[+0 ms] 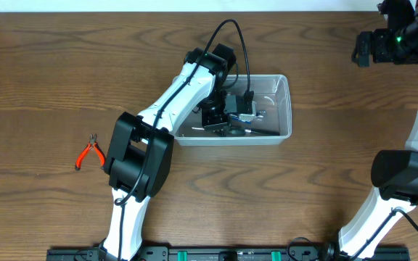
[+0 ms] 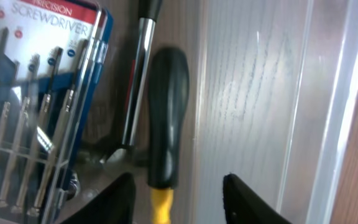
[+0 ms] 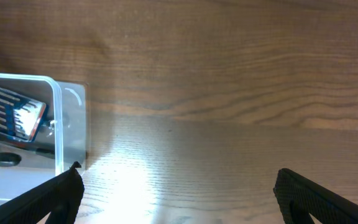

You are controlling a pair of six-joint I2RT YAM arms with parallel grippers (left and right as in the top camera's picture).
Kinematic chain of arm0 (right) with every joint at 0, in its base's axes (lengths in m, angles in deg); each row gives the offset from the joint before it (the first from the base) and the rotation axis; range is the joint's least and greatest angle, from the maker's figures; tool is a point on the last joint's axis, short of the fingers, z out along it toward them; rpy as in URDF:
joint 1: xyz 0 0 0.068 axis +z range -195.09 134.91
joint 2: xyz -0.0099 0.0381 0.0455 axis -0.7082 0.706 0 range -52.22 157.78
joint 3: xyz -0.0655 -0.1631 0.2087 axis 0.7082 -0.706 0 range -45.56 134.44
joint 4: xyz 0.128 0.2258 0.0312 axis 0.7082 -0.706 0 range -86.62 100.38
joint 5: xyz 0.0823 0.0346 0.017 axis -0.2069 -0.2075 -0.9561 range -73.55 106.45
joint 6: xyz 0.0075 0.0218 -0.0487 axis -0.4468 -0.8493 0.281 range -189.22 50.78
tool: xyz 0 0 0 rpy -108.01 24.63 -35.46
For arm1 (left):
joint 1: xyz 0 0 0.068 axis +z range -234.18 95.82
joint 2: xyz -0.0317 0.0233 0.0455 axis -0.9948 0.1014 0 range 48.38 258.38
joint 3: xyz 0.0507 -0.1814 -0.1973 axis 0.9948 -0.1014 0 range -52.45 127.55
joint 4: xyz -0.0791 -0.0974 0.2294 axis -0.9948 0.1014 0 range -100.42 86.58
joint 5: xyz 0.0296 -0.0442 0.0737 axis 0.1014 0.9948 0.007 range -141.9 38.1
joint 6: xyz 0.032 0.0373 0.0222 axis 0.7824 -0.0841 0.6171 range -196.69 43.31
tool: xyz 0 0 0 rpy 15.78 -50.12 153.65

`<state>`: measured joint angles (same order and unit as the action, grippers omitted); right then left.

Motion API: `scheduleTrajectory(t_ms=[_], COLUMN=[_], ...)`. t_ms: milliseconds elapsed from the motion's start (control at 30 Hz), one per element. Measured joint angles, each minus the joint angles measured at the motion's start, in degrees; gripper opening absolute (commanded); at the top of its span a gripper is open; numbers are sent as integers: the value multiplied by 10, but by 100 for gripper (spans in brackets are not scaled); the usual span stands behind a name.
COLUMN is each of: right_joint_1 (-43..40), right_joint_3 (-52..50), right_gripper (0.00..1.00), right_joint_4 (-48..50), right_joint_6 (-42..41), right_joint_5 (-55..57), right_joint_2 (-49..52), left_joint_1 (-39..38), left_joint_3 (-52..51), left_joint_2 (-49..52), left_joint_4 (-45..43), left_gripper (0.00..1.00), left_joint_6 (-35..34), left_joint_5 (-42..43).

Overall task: Pack container
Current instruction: 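Carry the screwdriver into the container and open the left gripper, then move the left gripper over the red-handled pliers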

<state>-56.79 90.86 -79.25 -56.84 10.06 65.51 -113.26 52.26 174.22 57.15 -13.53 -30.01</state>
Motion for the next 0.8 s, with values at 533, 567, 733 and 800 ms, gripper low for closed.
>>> scheduleTrajectory(t_ms=[533,567,733,800], right_joint_1=[0,0,0,0], right_joint_3=[0,0,0,0], right_gripper=[99,99,99,99], right_joint_4=[-5,-5,-14,-18], right_joint_6=[2,2,2,2], right_joint_5=[0,1,1,1], right_joint_2=[0,0,0,0], left_joint_1=[6,12,103,165], left_joint_3=[0,3,23,25], left_joint_2=[-137,-168,-295,-321], left_joint_4=[4,13,99,140], left_gripper=[77,77,89,94], left_joint_6=[-182,-215,-357,-395], left_joint_5=[-209,-231,-286,-283])
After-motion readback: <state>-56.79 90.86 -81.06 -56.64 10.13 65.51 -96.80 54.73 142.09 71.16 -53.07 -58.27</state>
